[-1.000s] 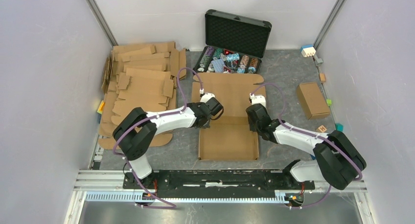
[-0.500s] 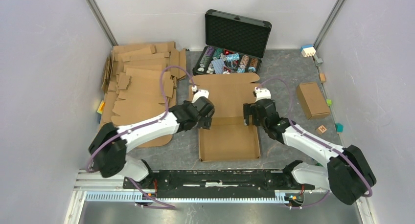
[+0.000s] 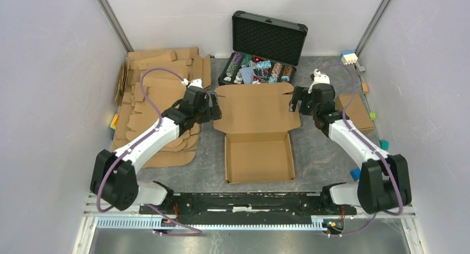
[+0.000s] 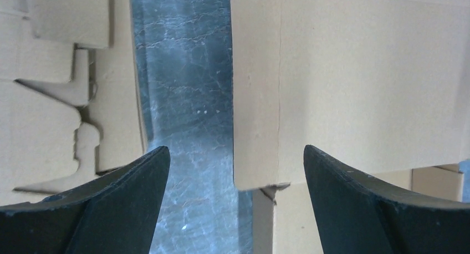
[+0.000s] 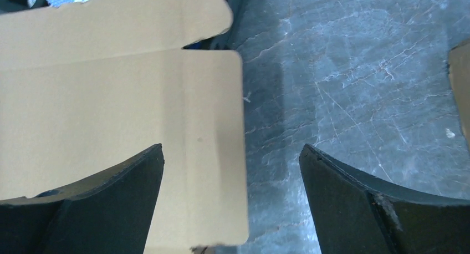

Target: Fold the paper box

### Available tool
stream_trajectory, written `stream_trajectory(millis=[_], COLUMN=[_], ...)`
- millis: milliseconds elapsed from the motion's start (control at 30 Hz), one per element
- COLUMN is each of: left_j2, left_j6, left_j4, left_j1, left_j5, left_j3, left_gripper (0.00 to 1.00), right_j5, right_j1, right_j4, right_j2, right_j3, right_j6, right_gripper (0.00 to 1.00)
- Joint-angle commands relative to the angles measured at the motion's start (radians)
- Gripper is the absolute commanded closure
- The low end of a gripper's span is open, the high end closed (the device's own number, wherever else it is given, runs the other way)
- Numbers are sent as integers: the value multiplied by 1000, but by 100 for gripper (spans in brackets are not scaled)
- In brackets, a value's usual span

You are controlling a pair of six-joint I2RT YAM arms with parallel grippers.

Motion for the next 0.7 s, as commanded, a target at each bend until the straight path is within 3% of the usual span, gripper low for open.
stream_trajectory(millis=[0,133,200,333,500,567,667], left_j2=[106,178,208,250,274,256,242], left_j6=[2,-3,-4,20,35,63,139], left_j4=[108,173,185,201,172,158,116], left_j1=[78,130,139,139,126,99,28], left_j5=[189,327,352,367,353,292,172], left_j3=[60,65,70,89,122,133,177], left_gripper=[5,9,15,36,57,58,69], right_j5=[-326,-394,-439,-489,-474,-430,-369], right_j1=[-124,-147,-149,-146,-139,-118,-78], right_j4=[141,147,156,170,147,127,105], right_j2=[97,176,204,227,211,191,180], right_j3=[7,46,52,50,59,68,92], right_j6=[44,33,30,36,18,-2,-42], right_gripper=[4,7,13,27,55,58,80])
